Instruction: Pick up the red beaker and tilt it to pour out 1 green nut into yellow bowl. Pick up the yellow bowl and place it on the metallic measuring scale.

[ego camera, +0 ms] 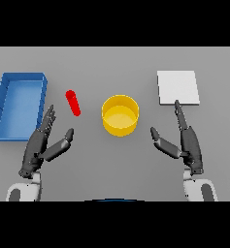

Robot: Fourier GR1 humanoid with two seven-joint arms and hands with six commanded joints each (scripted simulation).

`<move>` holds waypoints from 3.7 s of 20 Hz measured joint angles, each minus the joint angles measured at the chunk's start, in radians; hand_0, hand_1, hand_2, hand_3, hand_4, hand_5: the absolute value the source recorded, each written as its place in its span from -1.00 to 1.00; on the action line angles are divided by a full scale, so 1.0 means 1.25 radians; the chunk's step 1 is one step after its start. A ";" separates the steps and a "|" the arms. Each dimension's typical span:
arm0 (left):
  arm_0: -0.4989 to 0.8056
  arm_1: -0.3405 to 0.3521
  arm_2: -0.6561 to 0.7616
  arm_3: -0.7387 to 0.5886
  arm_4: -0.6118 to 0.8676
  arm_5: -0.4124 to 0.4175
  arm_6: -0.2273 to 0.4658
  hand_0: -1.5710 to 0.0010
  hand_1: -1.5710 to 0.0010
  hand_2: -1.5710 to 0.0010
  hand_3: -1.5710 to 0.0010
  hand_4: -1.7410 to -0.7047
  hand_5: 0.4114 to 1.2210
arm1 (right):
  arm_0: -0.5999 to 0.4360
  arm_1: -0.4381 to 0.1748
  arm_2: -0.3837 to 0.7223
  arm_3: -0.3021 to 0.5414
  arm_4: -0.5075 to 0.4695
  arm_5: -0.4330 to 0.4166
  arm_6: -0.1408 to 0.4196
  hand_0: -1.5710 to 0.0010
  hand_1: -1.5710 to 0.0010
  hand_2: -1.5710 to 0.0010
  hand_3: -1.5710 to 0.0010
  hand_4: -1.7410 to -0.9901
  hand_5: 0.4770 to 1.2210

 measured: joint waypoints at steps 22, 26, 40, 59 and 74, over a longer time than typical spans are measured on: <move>-0.413 -0.003 0.102 0.526 -0.028 0.030 -0.077 1.00 1.00 1.00 1.00 0.05 -0.36 | -0.005 -0.003 -0.018 -0.006 -0.067 0.044 0.005 1.00 1.00 1.00 1.00 0.35 -0.57; -0.466 -0.005 0.124 0.605 -0.026 0.042 -0.103 1.00 1.00 1.00 1.00 -0.01 -0.32 | 0.003 -0.009 -0.020 -0.021 -0.069 0.045 -0.003 1.00 1.00 1.00 1.00 0.33 -0.56; -0.535 -0.056 0.159 0.752 -0.039 0.135 -0.247 -0.57 -0.59 -0.62 -0.47 -0.80 0.78 | -0.003 -0.012 -0.031 -0.021 -0.076 0.040 0.014 1.00 1.00 1.00 1.00 0.33 -0.54; -0.558 0.015 0.140 0.600 0.016 0.023 -0.169 -0.98 -0.98 -0.98 -0.98 -0.97 0.80 | 0.008 -0.014 -0.014 -0.010 -0.039 0.032 -0.041 1.00 1.00 1.00 1.00 0.39 -0.51; -0.716 0.165 -0.179 0.567 -0.390 -0.097 0.000 -1.00 -1.00 -1.00 -1.00 -1.00 0.91 | 0.021 -0.010 -0.005 -0.037 -0.037 0.038 -0.008 1.00 1.00 1.00 1.00 0.49 -0.47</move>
